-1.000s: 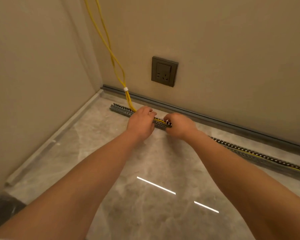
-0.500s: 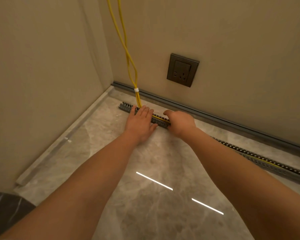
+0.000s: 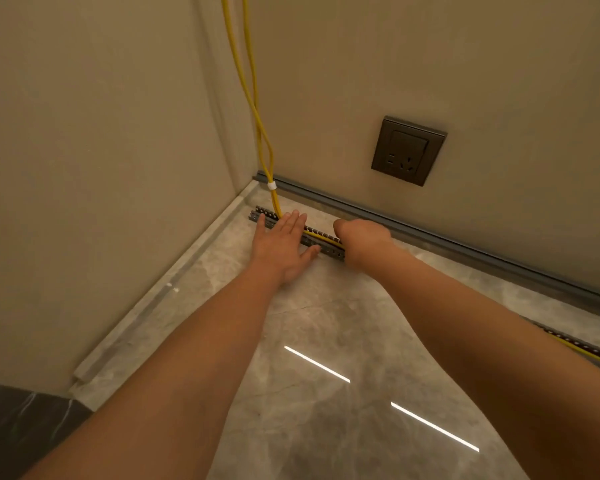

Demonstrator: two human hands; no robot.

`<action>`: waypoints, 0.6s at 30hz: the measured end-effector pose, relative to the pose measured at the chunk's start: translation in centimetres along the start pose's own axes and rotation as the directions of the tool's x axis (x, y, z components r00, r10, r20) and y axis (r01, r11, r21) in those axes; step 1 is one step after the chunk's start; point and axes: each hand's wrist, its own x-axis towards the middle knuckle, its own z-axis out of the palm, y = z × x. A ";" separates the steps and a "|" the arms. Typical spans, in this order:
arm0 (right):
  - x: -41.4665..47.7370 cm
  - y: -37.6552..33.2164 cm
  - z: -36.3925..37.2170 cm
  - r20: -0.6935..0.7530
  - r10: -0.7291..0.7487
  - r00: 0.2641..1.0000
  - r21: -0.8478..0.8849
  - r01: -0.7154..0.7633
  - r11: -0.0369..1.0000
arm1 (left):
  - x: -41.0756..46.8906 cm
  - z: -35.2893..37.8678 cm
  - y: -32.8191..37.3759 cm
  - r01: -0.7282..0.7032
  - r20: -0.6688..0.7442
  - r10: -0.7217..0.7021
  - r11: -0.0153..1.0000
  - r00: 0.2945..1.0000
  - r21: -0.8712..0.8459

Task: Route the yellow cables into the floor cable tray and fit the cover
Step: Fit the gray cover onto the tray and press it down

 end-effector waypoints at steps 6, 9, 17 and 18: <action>1.0 -1.1 0.4 -0.022 -0.034 0.999 -0.033 0.033 0.999 | 0.2 -0.1 -2.1 0.021 0.011 -0.021 1.000 1.000 0.000; 1.5 -1.0 0.1 0.010 -0.026 1.000 -0.033 0.026 0.999 | 0.7 -0.1 -2.8 0.028 0.017 -0.028 0.999 0.999 -0.031; 1.2 -1.0 -0.2 0.094 0.015 0.996 -0.062 -0.009 0.998 | 1.4 -0.5 -5.7 0.110 0.090 -0.106 0.993 0.990 -0.043; 1.3 -1.2 -0.4 0.096 0.023 0.995 -0.067 -0.017 0.998 | 1.5 -0.7 -6.0 0.101 0.097 -0.098 0.994 0.990 -0.031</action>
